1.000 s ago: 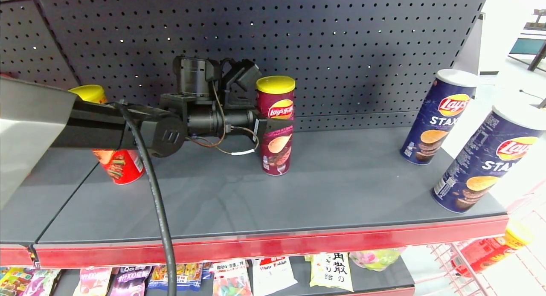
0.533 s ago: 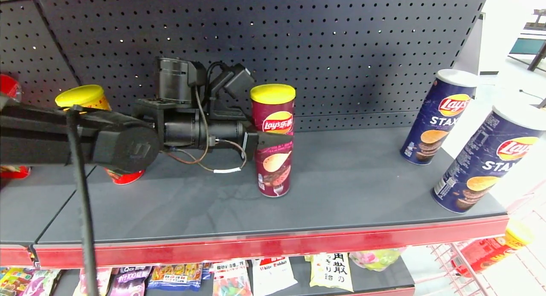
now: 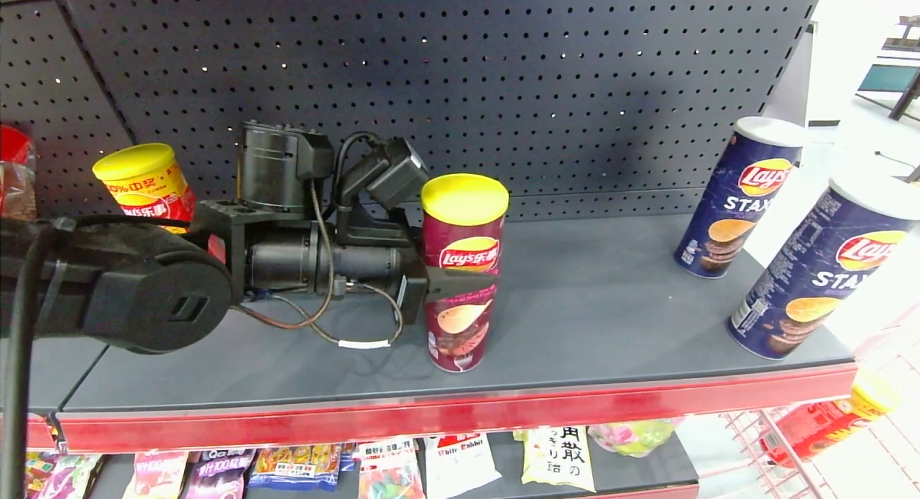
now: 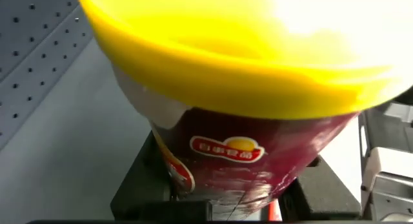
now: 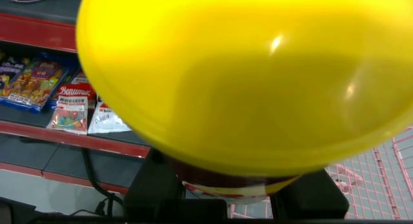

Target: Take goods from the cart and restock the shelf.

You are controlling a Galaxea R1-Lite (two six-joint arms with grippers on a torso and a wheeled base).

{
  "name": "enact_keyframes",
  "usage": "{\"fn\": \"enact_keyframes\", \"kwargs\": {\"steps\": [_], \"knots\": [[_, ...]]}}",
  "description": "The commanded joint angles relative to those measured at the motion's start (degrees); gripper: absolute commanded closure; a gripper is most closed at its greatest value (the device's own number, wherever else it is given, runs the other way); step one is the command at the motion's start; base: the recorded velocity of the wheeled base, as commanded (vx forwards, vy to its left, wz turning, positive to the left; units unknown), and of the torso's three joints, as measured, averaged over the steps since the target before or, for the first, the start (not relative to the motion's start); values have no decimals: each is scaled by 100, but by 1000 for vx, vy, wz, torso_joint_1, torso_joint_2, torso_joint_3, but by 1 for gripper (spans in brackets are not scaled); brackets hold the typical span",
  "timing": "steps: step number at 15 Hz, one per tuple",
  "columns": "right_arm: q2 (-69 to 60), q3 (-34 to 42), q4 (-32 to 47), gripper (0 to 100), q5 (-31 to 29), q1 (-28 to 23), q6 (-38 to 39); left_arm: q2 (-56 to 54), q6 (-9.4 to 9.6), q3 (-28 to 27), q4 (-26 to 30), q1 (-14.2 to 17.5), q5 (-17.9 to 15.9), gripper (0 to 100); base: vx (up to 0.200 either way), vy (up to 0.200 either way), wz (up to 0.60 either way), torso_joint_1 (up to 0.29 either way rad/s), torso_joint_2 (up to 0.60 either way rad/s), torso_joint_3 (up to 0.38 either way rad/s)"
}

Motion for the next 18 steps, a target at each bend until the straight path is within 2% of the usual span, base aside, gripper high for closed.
{"fn": "enact_keyframes", "kwargs": {"steps": [1,8,13,14,18], "knots": [[2,-1,-1,100,-2,2,-6,-54,-18,16,5,-97,-1,100,0,0,0,0,0,0],[19,-10,-1,100,-2,2,-6,-160,-27,482,-144,-88,17,100,0,0,0,0,0,0],[19,-27,8,100,-2,2,-6,-195,-106,552,-197,-88,43,100,0,0,0,0,0,0],[19,-27,8,100,7,2,-6,-195,-106,561,-241,-88,52,0,0,0,0,0,0,0],[388,-256,8,100,271,81,-6,-274,-106,640,-241,-53,184,0,0,0,0,0,0,0]]}}
